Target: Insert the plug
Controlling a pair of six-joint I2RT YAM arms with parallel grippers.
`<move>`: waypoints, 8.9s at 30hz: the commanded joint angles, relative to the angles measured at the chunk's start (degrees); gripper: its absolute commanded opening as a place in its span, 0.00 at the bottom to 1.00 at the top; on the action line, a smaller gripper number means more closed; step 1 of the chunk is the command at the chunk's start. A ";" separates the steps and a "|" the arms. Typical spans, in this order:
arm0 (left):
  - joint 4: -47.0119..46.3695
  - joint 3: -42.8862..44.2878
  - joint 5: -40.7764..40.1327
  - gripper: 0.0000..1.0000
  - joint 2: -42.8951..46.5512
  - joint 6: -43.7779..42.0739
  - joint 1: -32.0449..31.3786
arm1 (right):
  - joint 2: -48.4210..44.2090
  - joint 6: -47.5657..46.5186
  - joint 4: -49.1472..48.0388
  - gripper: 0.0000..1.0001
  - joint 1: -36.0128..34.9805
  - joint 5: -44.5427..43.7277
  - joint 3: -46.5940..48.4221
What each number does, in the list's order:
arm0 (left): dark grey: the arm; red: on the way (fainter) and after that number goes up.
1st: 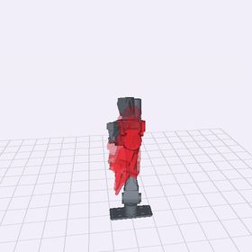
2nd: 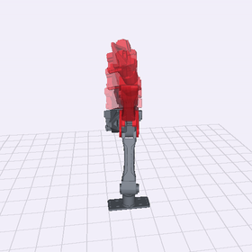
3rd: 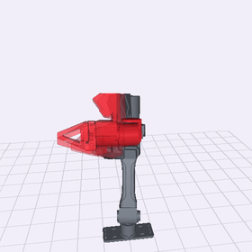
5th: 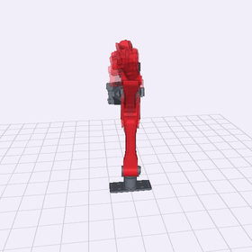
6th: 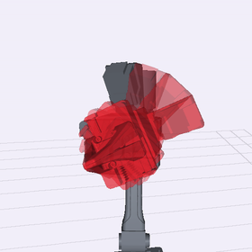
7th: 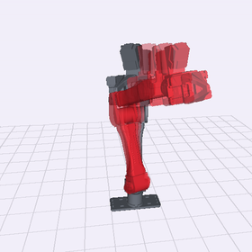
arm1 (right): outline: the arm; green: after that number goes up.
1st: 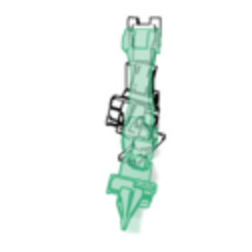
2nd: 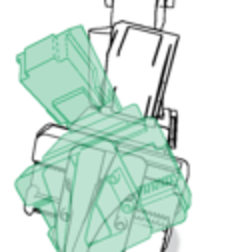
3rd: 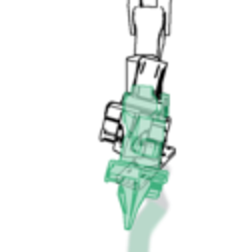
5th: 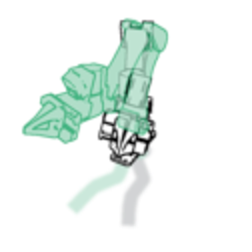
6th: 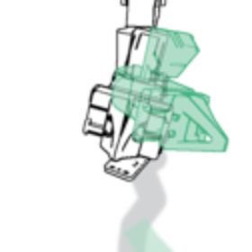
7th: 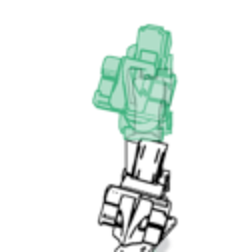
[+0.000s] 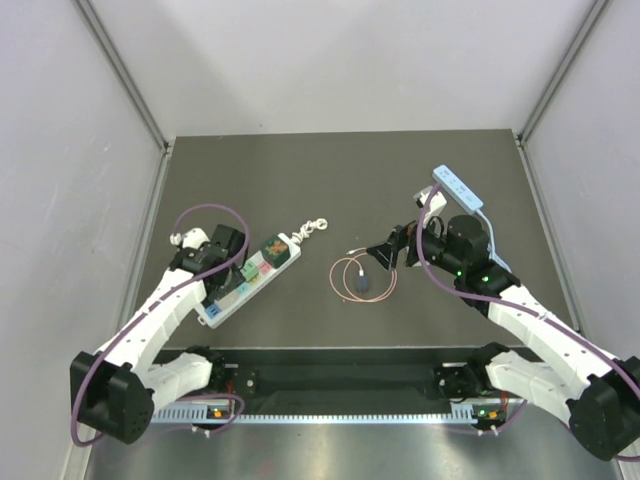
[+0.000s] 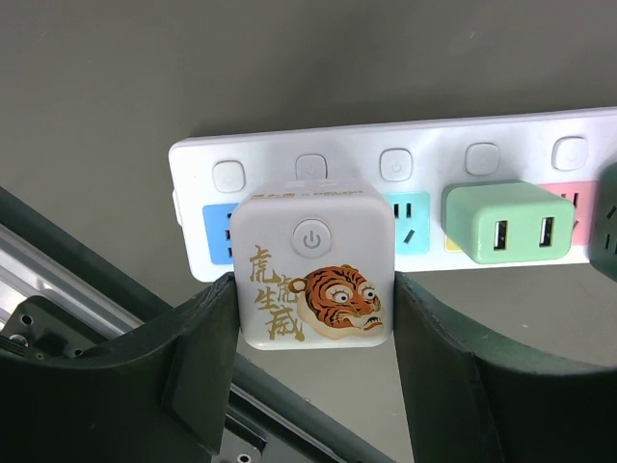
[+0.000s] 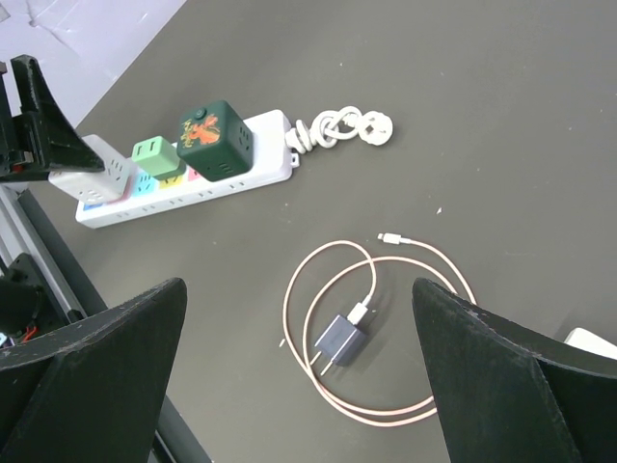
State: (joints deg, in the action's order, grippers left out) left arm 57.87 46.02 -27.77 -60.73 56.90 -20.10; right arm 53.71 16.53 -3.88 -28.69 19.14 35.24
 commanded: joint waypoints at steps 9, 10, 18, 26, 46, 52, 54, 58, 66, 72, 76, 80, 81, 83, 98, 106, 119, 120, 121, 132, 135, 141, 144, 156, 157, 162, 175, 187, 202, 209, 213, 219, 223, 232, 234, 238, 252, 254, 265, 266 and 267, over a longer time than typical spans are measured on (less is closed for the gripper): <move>-1.96 -4.70 2.19 0.00 0.17 1.89 -0.29 | -1.16 -1.15 -2.19 1.00 0.39 -0.15 -0.09; -3.10 -5.76 2.28 0.00 0.09 1.98 -0.21 | -1.15 -1.15 -2.27 1.00 0.47 -0.15 -0.09; -6.10 -9.28 2.72 0.00 -3.17 4.53 -0.82 | -0.54 -0.98 -2.54 1.00 0.47 -0.06 -0.26; -4.69 -9.72 1.85 0.00 -2.90 10.50 -6.53 | -0.45 -1.07 -2.45 1.00 0.39 0.02 -0.35; -9.88 -18.51 3.50 0.00 -3.60 22.81 -15.94 | 0.51 -0.98 -1.83 1.00 0.39 0.38 -0.09; -10.58 -17.81 7.98 0.00 -4.39 20.97 -16.02 | 0.43 -1.24 -1.22 1.00 0.39 0.11 0.53; -9.80 -17.46 9.39 0.00 -5.27 21.49 -16.63 | 0.25 -1.33 -1.04 1.00 0.39 0.03 0.62; -7.77 -16.40 10.19 0.00 -6.07 24.30 -19.54 | -0.19 -1.51 -0.17 1.00 0.47 -0.24 0.88; -9.96 -15.43 12.21 0.00 -11.78 30.80 -26.57 | -2.39 -1.86 0.36 1.00 0.47 -0.59 0.27; -12.34 -17.10 12.91 0.00 -11.87 34.67 -28.59 | -1.24 -1.50 -0.07 1.00 0.47 0.81 0.70; -13.57 -18.68 12.83 0.00 -9.94 36.35 -29.03 | -1.33 -1.42 -0.34 1.00 0.47 0.55 0.35; -11.29 -17.73 10.38 0.00 -7.48 35.74 -29.03 | -1.07 -1.24 -0.52 1.00 0.47 0.55 0.26; -9.28 -17.02 9.58 0.00 -7.04 35.21 -28.95 | -0.98 -1.33 -0.43 1.00 0.47 0.55 0.26; -5.41 -13.86 6.78 0.21 -6.16 34.77 -28.95 | -0.89 -1.42 -0.34 1.00 0.39 0.55 0.35; 11.92 9.93 -9.14 0.98 -4.92 26.18 -28.33 | -0.54 -1.42 5.44 1.00 0.47 -3.22 3.07; -0.17 24.54 -7.49 0.92 -7.99 -1.50 -27.89 | 4.20 9.54 22.41 1.00 1.96 -23.86 11.94; -32.89 24.38 21.61 0.98 -11.43 -32.90 -27.72 | 13.77 6.68 30.43 1.00 10.76 -31.29 13.98; -33.17 24.21 22.14 0.98 -11.43 -33.35 -27.63 | 14.31 5.54 29.73 0.99 10.76 -29.70 13.10; -32.99 24.47 23.10 0.98 -11.95 -33.61 -27.02 | 14.75 4.05 27.46 0.99 10.76 -28.38 12.57; -43.34 17.64 64.14 0.80 -16.35 -15.87 -9.10 | 23.54 -4.30 9.95 0.87 10.76 -26.96 6.42; -44.86 16.56 63.90 0.79 -16.44 -14.36 -6.81 | 25.65 -6.68 8.81 0.85 10.49 -25.29 5.80; -40.29 19.45 62.57 0.79 -18.89 -18.23 -6.44 | 29.86 -7.13 9.41 0.77 9.09 -24.76 8.08; -40.20 20.42 62.31 0.77 -20.04 -17.45 -6.36 | 33.11 -6.95 11.87 0.72 8.74 -25.81 10.54; -36.95 23.41 59.84 0.72 -24.52 -19.55 -6.01 | 22.77 -11.52 12.23 0.08 5.23 -19.59 12.66; -37.04 23.85 60.63 0.70 -25.05 -19.64 -6.01 | 19.18 -11.96 11.79 0.05 4.52 -16.09 12.40; -38.44 26.75 66.25 0.63 -28.74 -18.33 -6.09 | 9.32 -14.33 6.27 0.00 -3.99 -11.23 7.83; -47.40 26.32 75.22 0.64 -30.59 -12.78 -7.94 | 5.78 -16.18 0.02 0.00 -14.90 -11.66 7.73; -47.59 25.44 77.51 0.63 -30.76 -14.28 -8.20 | 8.78 -16.10 -0.78 0.00 -16.14 -11.93 9.93; -46.44 24.56 80.15 0.18 -33.93 -15.51 -10.66 | 8.69 -16.09 -0.25 0.01 -16.49 -11.75 11.42; -61.08 20.61 83.58 0.00 -32.53 -4.91 -10.40 | 8.87 -9.79 0.81 0.73 -16.58 -12.11 12.39; -71.56 18.93 84.98 0.00 -32.70 3.11 -10.14 | 5.89 -3.98 -0.69 0.98 -16.05 -11.75 10.46; -82.02 18.14 85.16 0.00 -31.65 9.53 -9.70 | -2.36 8.23 -1.83 1.00 -8.68 -9.30 6.16; -91.16 15.95 83.76 0.00 -29.89 14.71 -9.61 | -6.95 18.24 -4.56 1.00 -1.22 -4.64 3.34; -109.88 14.45 82.53 0.00 -30.15 25.45 -9.70 | -8.10 34.94 -16.23 0.92 2.85 2.57 -0.35; -111.03 14.27 81.74 0.00 -29.80 25.97 -9.70 | -7.49 37.68 -20.09 0.89 2.76 3.71 -2.62; -113.15 14.27 80.77 0.00 -29.53 26.86 -9.87 | -6.60 40.94 -27.92 0.77 2.76 4.33 -4.39; -125.27 11.90 78.66 0.00 -32.52 33.44 -10.66 | -1.17 44.11 -43.75 0.56 2.76 4.77 -6.16; -127.29 12.08 78.57 0.00 -33.22 34.67 -11.01 | 0.42 44.99 -45.07 0.51 2.67 4.51 -5.98; -123.45 11.19 78.31 0.19 -34.28 31.53 -11.81 | 2.63 45.78 -48.69 0.00 2.67 0.20 -6.16; -120.30 11.55 78.13 0.43 -34.11 29.95 -11.72 | 2.02 45.61 -43.81 0.00 3.02 -0.41 -5.72; -114.87 11.90 77.87 0.55 -33.41 28.10 -11.81 | 1.66 44.73 -40.36 0.00 3.46 -1.37 -4.23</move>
State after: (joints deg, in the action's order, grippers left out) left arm -63.31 57.45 48.97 -95.39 88.07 -30.55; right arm 56.36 64.03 -47.29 -26.37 21.71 28.12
